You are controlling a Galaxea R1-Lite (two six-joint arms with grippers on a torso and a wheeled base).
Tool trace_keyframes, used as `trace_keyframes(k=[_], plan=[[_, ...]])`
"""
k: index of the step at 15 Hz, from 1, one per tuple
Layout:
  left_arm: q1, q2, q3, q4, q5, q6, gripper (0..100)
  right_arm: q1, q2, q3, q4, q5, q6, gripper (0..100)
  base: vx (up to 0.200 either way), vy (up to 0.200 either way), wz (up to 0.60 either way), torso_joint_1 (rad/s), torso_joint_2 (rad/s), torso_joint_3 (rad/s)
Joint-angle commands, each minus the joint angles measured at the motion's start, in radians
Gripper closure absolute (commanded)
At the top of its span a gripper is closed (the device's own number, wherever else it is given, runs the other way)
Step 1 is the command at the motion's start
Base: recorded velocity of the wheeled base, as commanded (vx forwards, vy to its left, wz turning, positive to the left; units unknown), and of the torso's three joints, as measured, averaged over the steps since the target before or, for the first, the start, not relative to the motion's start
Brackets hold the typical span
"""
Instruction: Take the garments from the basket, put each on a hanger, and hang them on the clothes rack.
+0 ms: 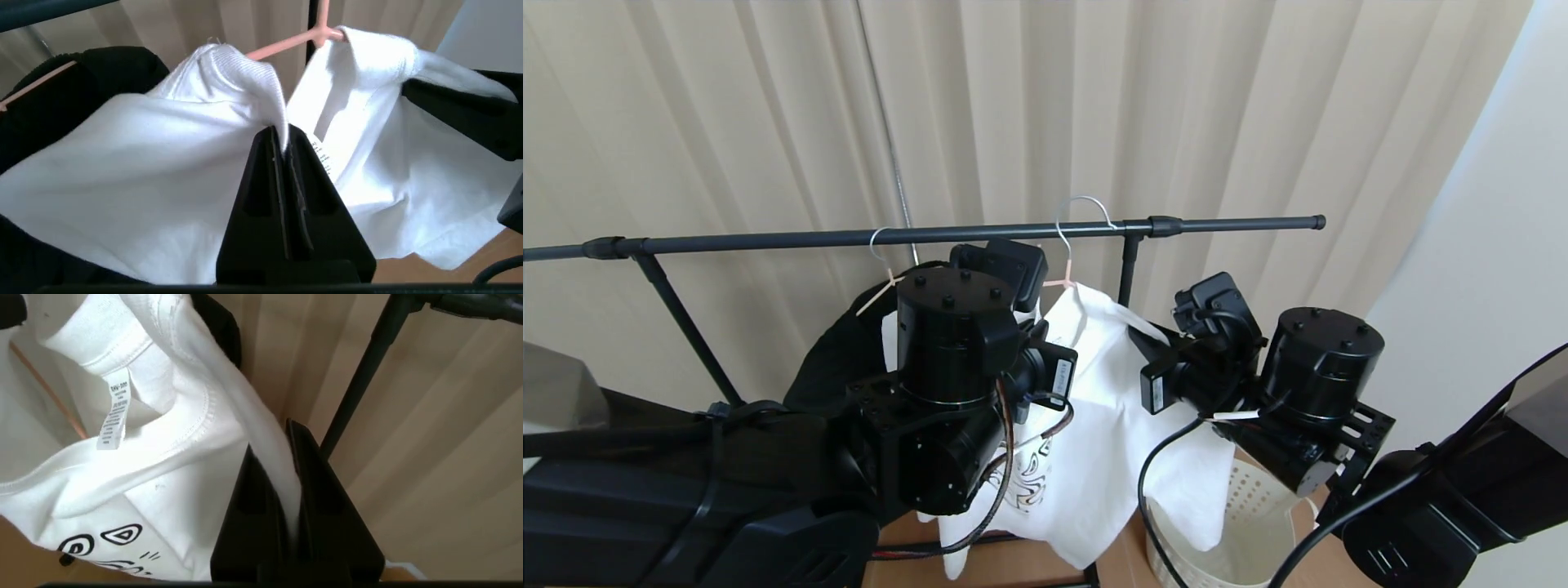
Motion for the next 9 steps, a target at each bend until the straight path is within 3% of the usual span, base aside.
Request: trace_keyframes(k=[1,8,9], plan=[[-0.003,0.005,-0.002,-0.002,0.0,-0.001,100,-0.001,-0.004,0.001,-0.009,0.015,0.011,100,0.0,0.0,0.0,0.0,0.0,0.0],[-0.001,0.022,-0.004,-0.005,0.0,-0.001,100,-0.019,-0.005,0.03,-0.078,0.079,0.022,100,0.0,0.0,0.0,0.0,0.0,0.0],[-0.001,0.022,-0.004,-0.005,0.0,-0.002,0,-0.024,-0.007,0.031,-0.083,0.085,0.022,100,0.0,0.0,0.0,0.0,0.0,0.0]])
